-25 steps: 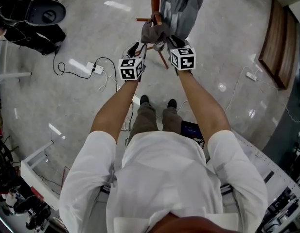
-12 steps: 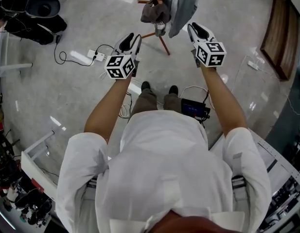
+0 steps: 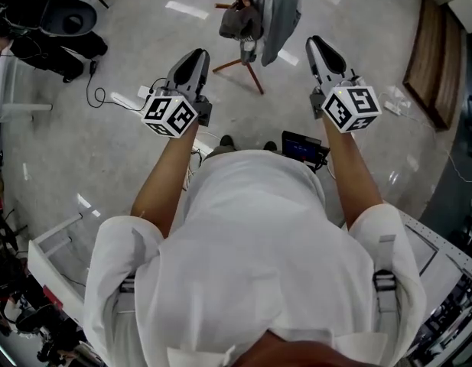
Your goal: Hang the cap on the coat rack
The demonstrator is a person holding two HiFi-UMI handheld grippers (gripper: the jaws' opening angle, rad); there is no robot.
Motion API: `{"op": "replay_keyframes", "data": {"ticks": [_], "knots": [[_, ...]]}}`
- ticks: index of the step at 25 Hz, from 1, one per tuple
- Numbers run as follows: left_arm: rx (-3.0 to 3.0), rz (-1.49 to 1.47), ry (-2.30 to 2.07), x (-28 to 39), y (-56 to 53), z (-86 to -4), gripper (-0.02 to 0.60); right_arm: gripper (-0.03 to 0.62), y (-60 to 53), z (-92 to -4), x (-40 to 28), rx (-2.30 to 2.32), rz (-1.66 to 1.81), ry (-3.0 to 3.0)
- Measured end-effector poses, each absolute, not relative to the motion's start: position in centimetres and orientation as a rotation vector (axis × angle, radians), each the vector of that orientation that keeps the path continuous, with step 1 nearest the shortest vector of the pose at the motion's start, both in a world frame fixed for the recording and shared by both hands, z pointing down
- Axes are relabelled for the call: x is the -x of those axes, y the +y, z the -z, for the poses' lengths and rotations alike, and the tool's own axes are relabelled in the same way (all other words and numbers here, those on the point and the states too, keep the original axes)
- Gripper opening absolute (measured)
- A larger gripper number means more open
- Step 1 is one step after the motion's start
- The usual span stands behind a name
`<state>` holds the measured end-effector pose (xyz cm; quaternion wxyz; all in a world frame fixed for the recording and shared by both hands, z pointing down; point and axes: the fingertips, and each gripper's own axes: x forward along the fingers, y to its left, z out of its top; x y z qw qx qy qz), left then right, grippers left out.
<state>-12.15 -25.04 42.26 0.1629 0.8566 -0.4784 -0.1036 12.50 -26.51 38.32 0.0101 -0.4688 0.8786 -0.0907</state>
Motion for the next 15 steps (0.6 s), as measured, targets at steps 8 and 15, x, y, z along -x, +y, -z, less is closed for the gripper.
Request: {"op": "replay_keyframes", "data": {"ticks": [8,15], "knots": [[-2.538,0.340,-1.356,12.5,-21.7,-37.7,0.025,0.031,-23.2,-36.0,-13.7,1.510,0.101,2.741],[-2.578,0.235,-1.362,11.8,-20.8,-38.4,0.020,0.028,-22.3,-38.8,-14.1,1.494,0.266,2.698]]}}
